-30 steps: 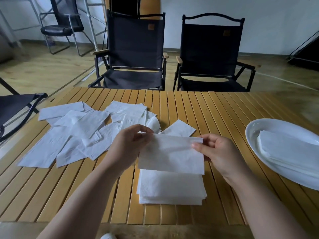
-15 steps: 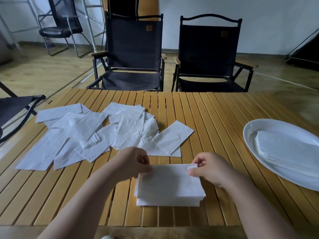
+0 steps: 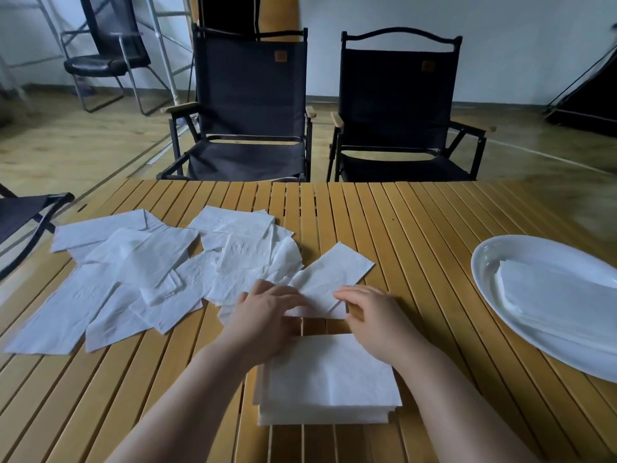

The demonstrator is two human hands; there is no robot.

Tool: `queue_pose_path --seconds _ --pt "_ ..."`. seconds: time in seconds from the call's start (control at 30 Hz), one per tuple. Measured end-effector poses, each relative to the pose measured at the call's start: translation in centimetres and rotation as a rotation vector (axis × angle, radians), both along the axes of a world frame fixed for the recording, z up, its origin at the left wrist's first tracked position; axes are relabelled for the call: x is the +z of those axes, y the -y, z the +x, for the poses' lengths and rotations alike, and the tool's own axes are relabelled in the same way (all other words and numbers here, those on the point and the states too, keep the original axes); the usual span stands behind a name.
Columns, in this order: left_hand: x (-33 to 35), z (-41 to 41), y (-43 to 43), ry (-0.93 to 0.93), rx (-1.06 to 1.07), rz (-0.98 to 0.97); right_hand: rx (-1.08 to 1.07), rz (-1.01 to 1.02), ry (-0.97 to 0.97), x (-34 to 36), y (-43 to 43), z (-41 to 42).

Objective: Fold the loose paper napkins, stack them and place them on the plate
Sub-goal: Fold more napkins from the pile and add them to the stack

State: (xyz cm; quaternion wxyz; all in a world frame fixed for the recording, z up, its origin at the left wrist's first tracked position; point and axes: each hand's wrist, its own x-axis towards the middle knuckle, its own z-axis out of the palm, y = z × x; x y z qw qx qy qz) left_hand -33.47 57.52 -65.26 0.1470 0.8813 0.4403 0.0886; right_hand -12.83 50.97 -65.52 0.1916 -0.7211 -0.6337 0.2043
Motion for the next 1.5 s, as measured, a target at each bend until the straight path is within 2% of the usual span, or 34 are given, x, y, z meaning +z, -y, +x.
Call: queue_pose_path --seconds 0.23,0.47,0.67,0.83,0.93,1.07,1.23,1.33,1.43,1.5 --pt "0.0 0.1 0.4 -0.01 0.025 0.023 0.027 0.032 0.141 0.0 0.1 -0.7" --pt "0.1 0.5 0.5 0.034 0.029 0.015 -0.025 0.127 0.163 0.0 0.2 -1.6" --pt "0.7 0.9 0.6 0.218 0.006 0.084 0.006 0.161 0.013 0.9 0.7 -1.9" --pt "1.7 0.7 0.7 0.375 0.112 0.009 0.001 0.102 -0.031 1.4 1.1 -1.1" --pt "2.0 0.1 0.6 0.437 0.162 -0.037 -0.032 0.168 -0.053 1.6 1.4 0.1" --pt "2.5 -0.4 0.8 0.489 0.186 -0.087 -0.089 0.267 -0.193 3.0 2.1 0.7" --pt "3.5 -0.3 1.1 0.616 0.207 -0.192 -0.115 0.402 -0.29 4.6 2.7 0.8" --pt "4.5 -0.4 1.6 0.701 0.22 -0.297 -0.149 0.384 -0.385 5.7 3.5 1.2" --pt "5.6 -1.0 2.3 0.783 0.243 -0.562 -0.186 0.272 -0.474 6.3 4.2 2.1" --pt "6.0 -1.3 2.9 0.768 0.264 -0.763 -0.192 0.149 -0.52 6.3 4.6 2.8"
